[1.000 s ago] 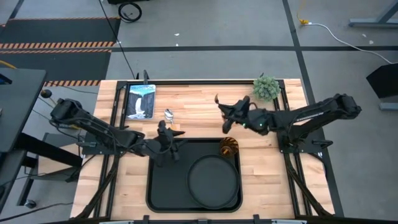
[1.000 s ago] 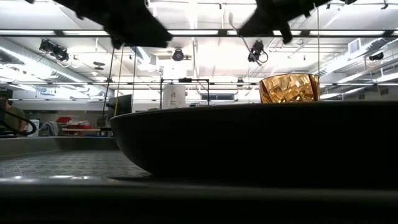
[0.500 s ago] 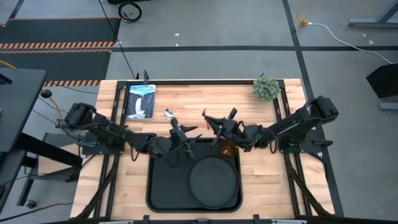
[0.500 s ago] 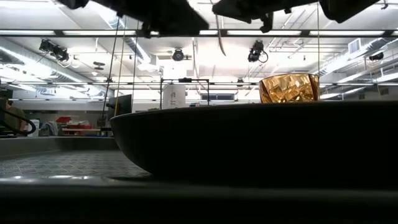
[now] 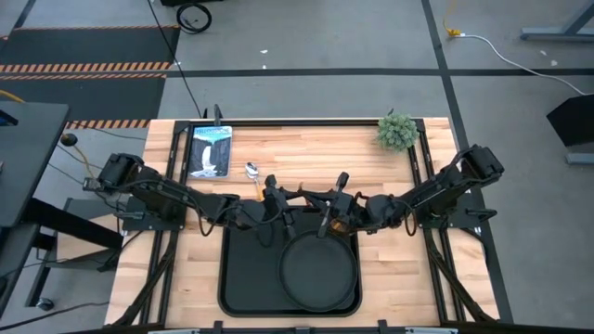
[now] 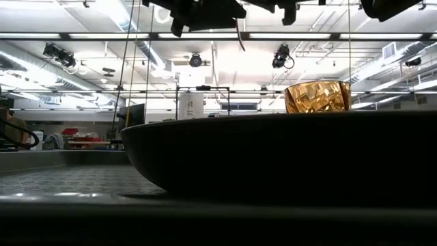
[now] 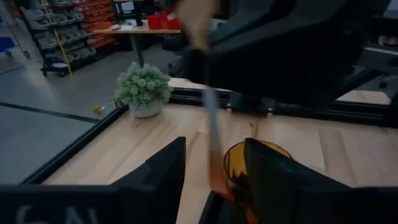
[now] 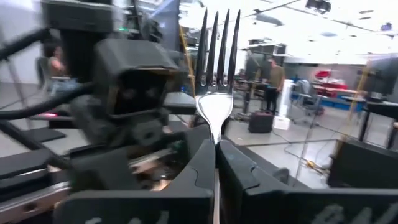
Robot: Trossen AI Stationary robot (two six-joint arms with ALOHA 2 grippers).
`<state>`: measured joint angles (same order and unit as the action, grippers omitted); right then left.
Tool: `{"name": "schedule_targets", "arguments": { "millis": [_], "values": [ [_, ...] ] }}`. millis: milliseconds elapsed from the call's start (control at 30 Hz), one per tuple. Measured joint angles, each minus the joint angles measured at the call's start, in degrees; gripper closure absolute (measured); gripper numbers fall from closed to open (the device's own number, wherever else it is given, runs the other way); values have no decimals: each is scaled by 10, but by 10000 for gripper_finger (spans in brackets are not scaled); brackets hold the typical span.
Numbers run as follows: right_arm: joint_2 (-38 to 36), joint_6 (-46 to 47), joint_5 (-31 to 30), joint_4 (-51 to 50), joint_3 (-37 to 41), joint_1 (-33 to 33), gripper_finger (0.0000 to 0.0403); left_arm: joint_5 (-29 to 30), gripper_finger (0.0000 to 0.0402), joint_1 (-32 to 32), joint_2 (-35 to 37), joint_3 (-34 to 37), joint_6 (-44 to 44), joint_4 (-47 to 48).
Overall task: Pick and place plate/cup/fork/spoon on tray
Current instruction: Put the orange fork on the black serving tray beside the black plate
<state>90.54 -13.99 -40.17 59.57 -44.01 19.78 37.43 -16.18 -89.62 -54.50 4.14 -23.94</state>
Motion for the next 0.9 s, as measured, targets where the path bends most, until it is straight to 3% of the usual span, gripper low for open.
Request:
{"name": "schedule_targets", "arguments": {
  "millis": [233, 467, 900],
  "values": [
    [0, 3, 100, 9, 0, 0, 396, -100, 269, 0, 0, 0, -3, 1],
    [0, 2, 130, 8, 0, 7, 395, -143, 305, 0, 0, 0, -3, 1],
    [-8, -26, 48, -15, 0, 42, 394, -145, 349, -2, 11, 0, -18, 17]
  ]
}}
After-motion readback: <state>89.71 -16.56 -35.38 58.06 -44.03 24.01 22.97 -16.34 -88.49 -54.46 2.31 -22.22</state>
